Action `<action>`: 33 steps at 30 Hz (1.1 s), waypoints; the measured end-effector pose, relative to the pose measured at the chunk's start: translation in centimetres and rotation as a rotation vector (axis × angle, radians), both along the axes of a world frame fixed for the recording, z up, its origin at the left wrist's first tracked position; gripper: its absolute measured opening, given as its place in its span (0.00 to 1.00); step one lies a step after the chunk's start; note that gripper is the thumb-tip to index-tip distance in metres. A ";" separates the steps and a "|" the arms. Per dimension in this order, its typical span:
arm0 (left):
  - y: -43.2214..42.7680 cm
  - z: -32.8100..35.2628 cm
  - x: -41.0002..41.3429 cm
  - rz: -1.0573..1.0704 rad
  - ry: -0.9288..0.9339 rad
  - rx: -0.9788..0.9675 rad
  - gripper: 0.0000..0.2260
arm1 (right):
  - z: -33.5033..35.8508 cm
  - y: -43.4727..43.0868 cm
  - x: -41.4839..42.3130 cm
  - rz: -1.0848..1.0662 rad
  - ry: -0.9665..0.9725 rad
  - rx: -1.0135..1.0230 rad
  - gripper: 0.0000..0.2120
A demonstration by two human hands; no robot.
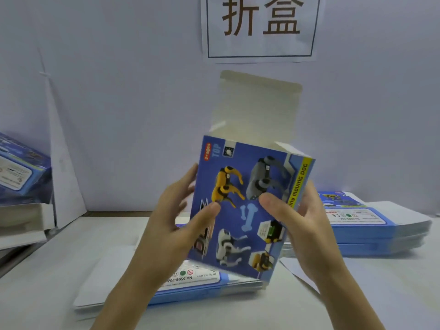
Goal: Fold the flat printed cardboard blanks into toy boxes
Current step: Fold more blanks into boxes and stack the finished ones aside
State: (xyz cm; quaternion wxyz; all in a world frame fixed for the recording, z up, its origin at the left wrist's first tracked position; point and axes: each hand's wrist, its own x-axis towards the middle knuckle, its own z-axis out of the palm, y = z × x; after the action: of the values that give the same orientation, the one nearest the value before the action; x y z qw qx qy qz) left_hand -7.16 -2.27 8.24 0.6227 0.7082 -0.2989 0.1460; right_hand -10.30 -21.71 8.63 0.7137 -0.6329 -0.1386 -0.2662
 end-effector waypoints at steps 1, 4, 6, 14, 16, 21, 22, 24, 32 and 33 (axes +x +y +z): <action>-0.3 0.0 -0.3 0.144 -0.148 0.073 0.29 | 0.0 0.5 0.0 -0.071 -0.016 0.021 0.39; -2.1 0.0 -1.3 0.281 -0.423 0.211 0.41 | -0.4 2.2 0.1 -0.120 -0.064 0.047 0.42; -2.7 -0.3 -1.7 0.286 -0.434 0.217 0.49 | -0.5 2.8 -0.1 -0.058 -0.074 -0.001 0.41; -0.9 -0.5 0.0 0.398 -0.483 0.264 0.56 | 0.5 0.7 -0.1 0.095 -0.020 -0.045 0.24; -0.1 -0.5 0.8 0.431 -0.604 0.363 0.56 | 1.2 -0.7 -0.6 0.093 -0.039 0.124 0.33; 1.1 -0.3 1.1 0.388 -0.716 0.461 0.57 | 1.7 -2.7 -2.0 0.108 -0.126 0.305 0.20; 1.0 -0.3 1.0 0.391 -0.728 0.477 0.56 | 1.7 -2.5 -2.2 0.128 -0.108 0.274 0.19; 0.7 -0.4 0.9 0.395 -0.728 0.500 0.54 | 1.8 -2.0 -2.3 0.183 -0.088 0.163 0.18; 0.5 -0.5 0.3 0.390 -0.675 0.566 0.53 | 1.9 -1.0 -2.5 0.161 -0.068 -0.199 0.20; 0.2 -0.5 0.1 0.389 -0.683 0.573 0.53 | 1.8 -0.9 -2.5 0.139 -0.076 -0.213 0.19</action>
State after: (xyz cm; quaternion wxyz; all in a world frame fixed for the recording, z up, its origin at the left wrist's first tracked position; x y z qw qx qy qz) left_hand -7.08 -2.03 7.72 0.2298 0.8055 -0.3765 0.3956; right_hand -12.76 -22.62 10.42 0.6533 -0.6836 -0.2364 -0.2236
